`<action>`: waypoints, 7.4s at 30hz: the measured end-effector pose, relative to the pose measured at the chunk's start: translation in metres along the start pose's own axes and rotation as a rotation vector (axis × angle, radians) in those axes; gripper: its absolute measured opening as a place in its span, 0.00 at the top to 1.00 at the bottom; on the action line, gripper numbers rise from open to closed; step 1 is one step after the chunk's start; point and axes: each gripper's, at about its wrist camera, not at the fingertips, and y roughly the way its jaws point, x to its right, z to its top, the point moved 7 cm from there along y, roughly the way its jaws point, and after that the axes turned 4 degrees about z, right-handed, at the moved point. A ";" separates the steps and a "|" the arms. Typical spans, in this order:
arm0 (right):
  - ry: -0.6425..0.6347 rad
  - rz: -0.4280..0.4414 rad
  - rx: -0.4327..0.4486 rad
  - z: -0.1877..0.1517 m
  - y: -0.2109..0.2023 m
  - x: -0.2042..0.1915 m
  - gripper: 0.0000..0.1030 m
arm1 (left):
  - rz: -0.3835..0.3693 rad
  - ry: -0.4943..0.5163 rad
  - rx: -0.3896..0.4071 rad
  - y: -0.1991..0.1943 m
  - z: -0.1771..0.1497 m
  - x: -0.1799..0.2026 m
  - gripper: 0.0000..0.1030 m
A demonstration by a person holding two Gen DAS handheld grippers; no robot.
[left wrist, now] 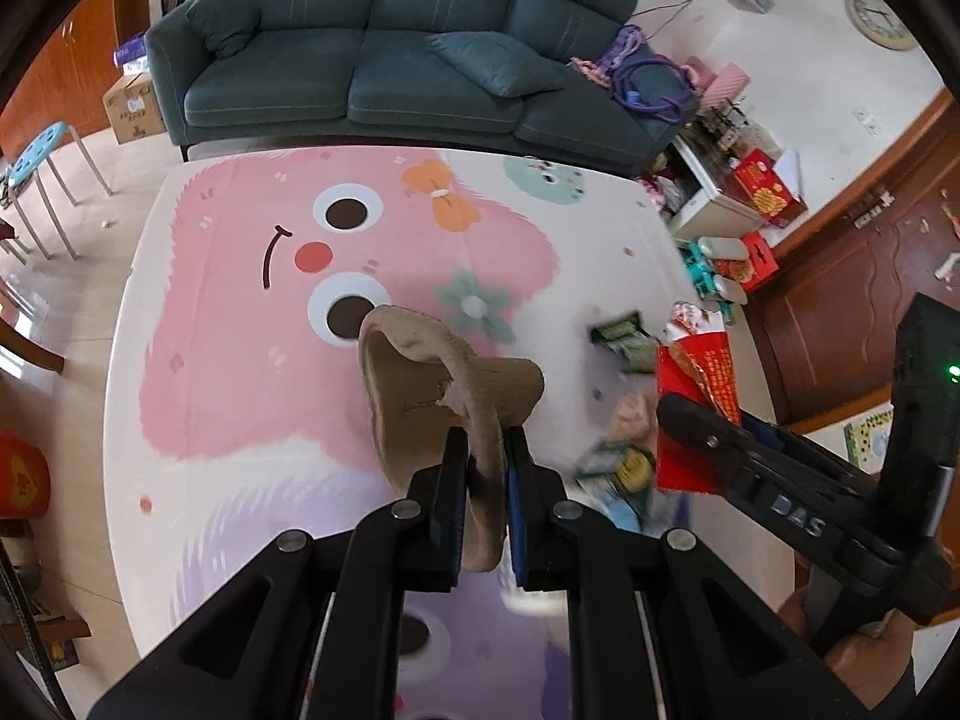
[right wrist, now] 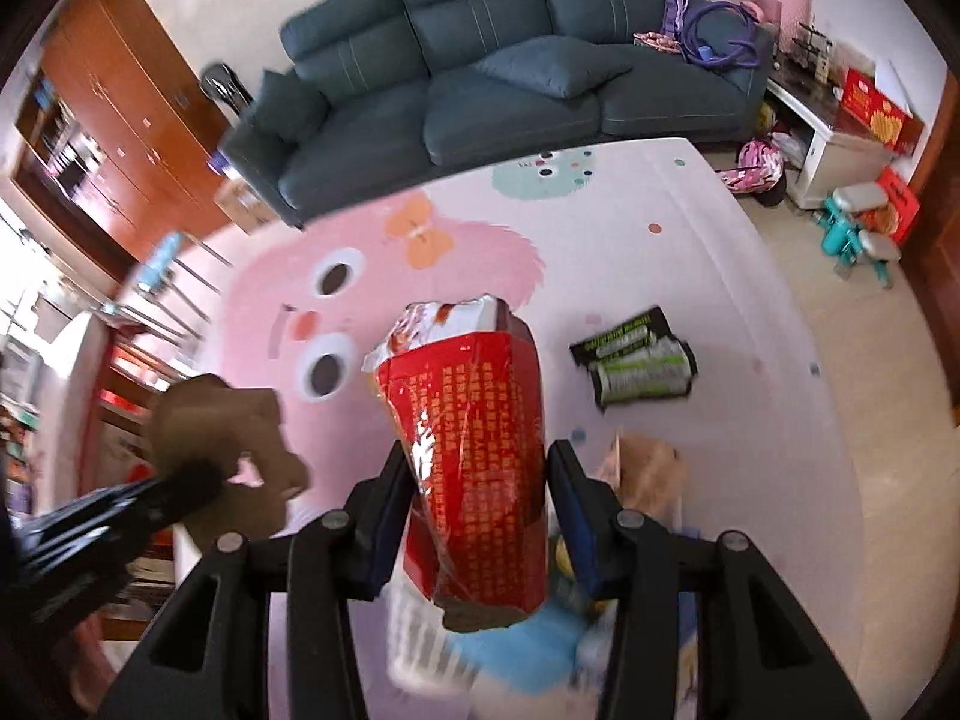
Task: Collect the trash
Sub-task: 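Carry the paper bowl and red packet down over the trash bin, then open both tools to drop the bowl and red packet into the bin, then raise both tools back toward the table, then grasp the plaid paper cup with the left tool while the right tool grasps the blue milk carton, then carry the plaid cup and blue carton down over the trash bin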
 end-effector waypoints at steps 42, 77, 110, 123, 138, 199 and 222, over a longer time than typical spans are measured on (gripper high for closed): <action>-0.131 0.233 -0.196 -0.356 -0.180 0.094 0.56 | 0.111 0.108 -0.017 -0.121 -0.387 0.155 0.91; 0.141 0.087 -0.300 -0.479 0.151 0.187 0.28 | 0.176 -0.044 -0.149 0.210 -0.489 0.026 0.55; -0.075 0.164 -0.111 -0.358 -0.128 0.099 0.28 | 0.190 0.068 0.001 -0.073 -0.377 0.111 0.34; -0.285 0.208 0.116 -0.297 -0.220 0.059 0.28 | 0.292 0.106 0.168 -0.183 -0.327 0.130 0.34; -0.195 0.101 0.155 -0.212 -0.182 0.058 0.29 | 0.105 0.058 0.054 -0.110 -0.223 0.083 0.34; 0.310 -0.158 -0.187 -0.076 0.057 0.111 0.37 | -0.106 -0.041 -0.319 0.064 -0.119 -0.006 0.57; 0.302 0.034 -0.004 -0.113 -0.026 0.118 0.37 | -0.103 -0.024 -0.213 0.012 -0.149 0.044 0.57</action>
